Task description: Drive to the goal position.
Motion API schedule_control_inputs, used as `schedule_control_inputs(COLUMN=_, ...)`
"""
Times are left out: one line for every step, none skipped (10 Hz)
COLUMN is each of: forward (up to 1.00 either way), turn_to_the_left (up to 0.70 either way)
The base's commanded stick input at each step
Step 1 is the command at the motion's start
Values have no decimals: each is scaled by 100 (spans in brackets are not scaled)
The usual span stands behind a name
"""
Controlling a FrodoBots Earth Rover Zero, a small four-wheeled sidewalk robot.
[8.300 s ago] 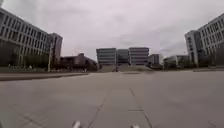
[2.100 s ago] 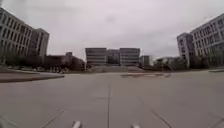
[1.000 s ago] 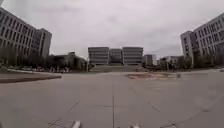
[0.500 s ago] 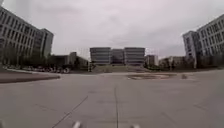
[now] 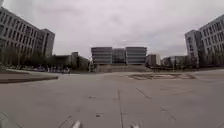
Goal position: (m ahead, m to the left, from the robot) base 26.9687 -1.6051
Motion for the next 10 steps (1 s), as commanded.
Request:
schedule_control_inputs(forward=100, turn_to_the_left=0)
schedule_control_inputs(forward=100, turn_to_the_left=0)
schedule_control_inputs(forward=100, turn_to_the_left=0)
schedule_control_inputs(forward=100, turn_to_the_left=0)
schedule_control_inputs(forward=100, turn_to_the_left=0)
schedule_control_inputs(forward=100, turn_to_the_left=0)
schedule_control_inputs(forward=100, turn_to_the_left=0)
schedule_control_inputs(forward=100, turn_to_the_left=0)
schedule_control_inputs(forward=100, turn_to_the_left=0)
schedule_control_inputs(forward=100, turn_to_the_left=0)
